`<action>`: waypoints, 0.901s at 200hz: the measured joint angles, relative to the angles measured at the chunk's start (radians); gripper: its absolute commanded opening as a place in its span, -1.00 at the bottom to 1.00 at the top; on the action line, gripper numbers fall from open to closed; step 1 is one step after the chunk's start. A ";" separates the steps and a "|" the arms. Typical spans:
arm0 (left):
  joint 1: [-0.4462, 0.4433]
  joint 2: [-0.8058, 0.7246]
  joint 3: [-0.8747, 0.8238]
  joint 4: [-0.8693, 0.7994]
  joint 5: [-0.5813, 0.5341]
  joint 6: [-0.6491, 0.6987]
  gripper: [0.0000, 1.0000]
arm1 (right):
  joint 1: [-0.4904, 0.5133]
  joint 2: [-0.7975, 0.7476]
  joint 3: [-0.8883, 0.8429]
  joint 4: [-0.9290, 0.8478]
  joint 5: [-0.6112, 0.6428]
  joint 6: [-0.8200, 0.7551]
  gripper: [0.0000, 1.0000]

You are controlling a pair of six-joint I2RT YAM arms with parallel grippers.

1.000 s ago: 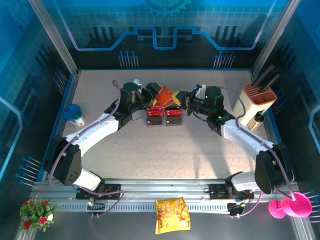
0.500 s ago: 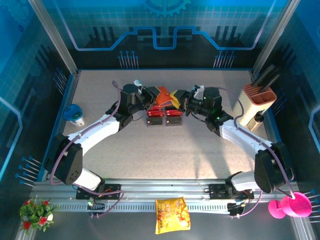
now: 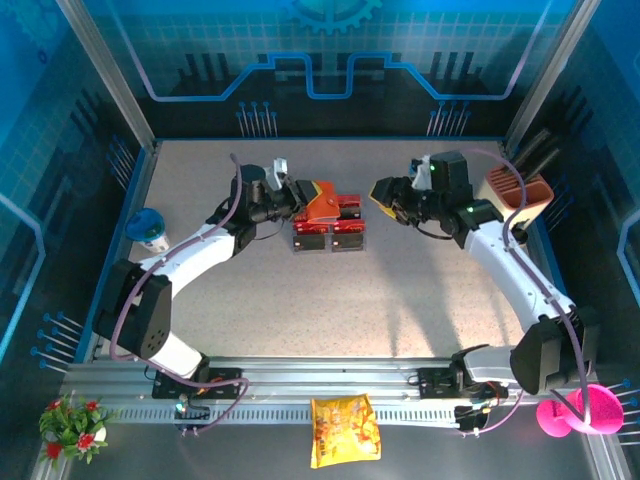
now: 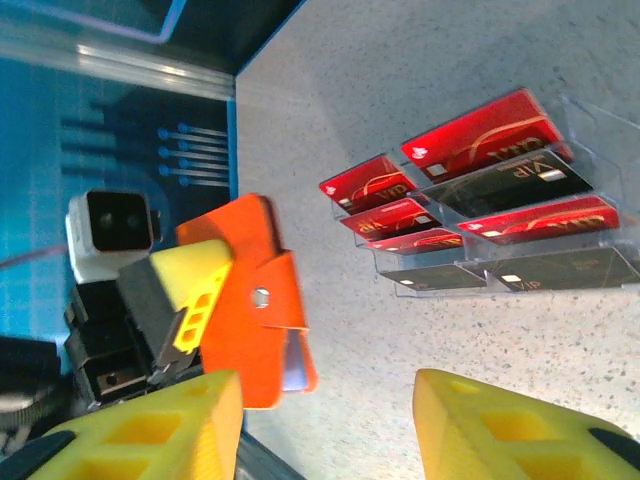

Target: Put the credit cards into the card holder

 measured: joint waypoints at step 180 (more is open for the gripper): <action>-0.036 0.002 0.006 -0.014 0.074 0.039 -0.80 | 0.267 0.285 0.301 -0.268 0.278 -0.248 0.03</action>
